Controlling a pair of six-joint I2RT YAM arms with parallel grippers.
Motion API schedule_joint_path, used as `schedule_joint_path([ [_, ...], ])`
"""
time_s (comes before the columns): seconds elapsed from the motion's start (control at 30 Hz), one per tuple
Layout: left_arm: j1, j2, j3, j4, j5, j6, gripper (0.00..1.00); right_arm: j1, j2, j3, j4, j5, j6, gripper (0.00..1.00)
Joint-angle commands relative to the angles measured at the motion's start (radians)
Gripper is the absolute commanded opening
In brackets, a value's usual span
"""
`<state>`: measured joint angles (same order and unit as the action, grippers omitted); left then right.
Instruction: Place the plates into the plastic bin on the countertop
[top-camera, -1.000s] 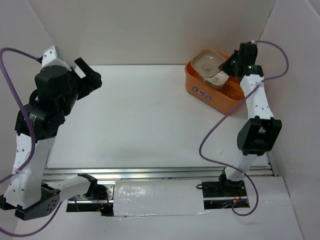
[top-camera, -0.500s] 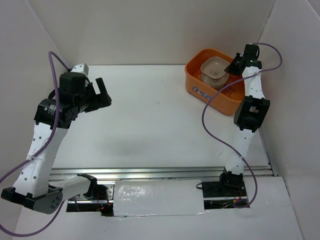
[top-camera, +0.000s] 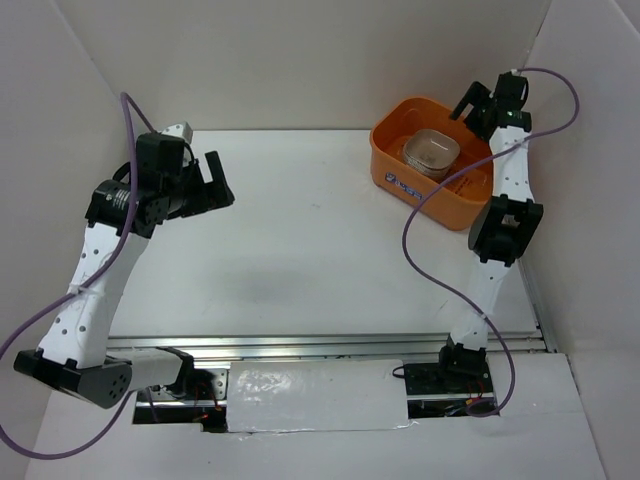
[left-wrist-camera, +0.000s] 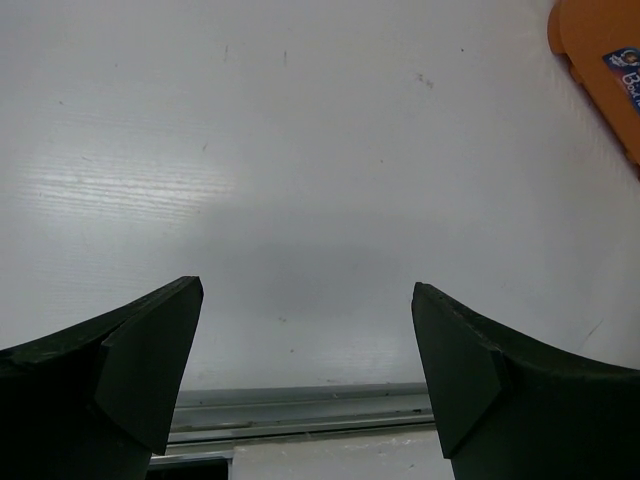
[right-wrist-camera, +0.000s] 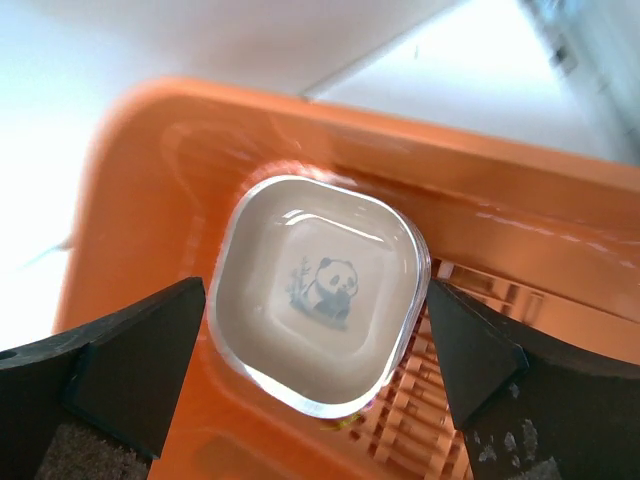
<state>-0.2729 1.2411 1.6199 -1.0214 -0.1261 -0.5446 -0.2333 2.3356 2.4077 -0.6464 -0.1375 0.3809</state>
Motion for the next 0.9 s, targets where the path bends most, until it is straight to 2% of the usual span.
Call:
schedule_joint_path([
  [0.0,0.020,0.030,0.083,0.011,-0.032,0.029,0.99,0.005,-0.264,0.030,0.024,0.091,0.015,1.00],
  [0.1,0.050,0.089,0.164,-0.032,-0.128,0.038,0.99,0.008,-0.418,-0.001,-0.074,0.110,0.016,1.00],
  [0.2,0.098,0.133,0.230,-0.057,-0.234,0.049,0.99,0.017,-0.625,-0.187,-0.166,0.105,0.016,1.00],
  [0.23,0.110,0.144,0.254,-0.059,-0.277,0.051,0.99,0.028,-0.678,-0.297,-0.224,0.086,0.019,1.00],
  [0.27,0.124,0.150,0.267,-0.059,-0.294,0.052,0.99,0.040,-0.791,-0.364,-0.245,0.087,0.019,1.00],
  [0.4,0.149,0.133,0.288,-0.059,-0.385,0.034,0.99,0.143,-1.086,-0.684,-0.262,0.134,-0.008,1.00],
  [0.43,0.149,0.106,0.253,-0.043,-0.397,0.031,0.99,0.166,-1.146,-0.775,-0.257,0.168,0.001,1.00],
  [0.47,0.149,0.092,0.232,-0.031,-0.412,0.029,0.99,0.184,-1.238,-0.800,-0.263,0.142,-0.010,1.00],
  [0.57,0.159,0.031,0.161,-0.014,-0.400,0.012,0.99,0.229,-1.367,-0.799,-0.366,0.159,-0.008,1.00],
  [0.7,0.166,-0.055,0.109,-0.026,-0.359,-0.023,0.99,0.360,-1.496,-0.777,-0.493,0.210,0.000,1.00],
  [0.87,0.155,-0.262,-0.052,-0.026,-0.450,-0.055,0.99,0.402,-1.614,-0.774,-0.628,0.272,0.029,1.00],
])
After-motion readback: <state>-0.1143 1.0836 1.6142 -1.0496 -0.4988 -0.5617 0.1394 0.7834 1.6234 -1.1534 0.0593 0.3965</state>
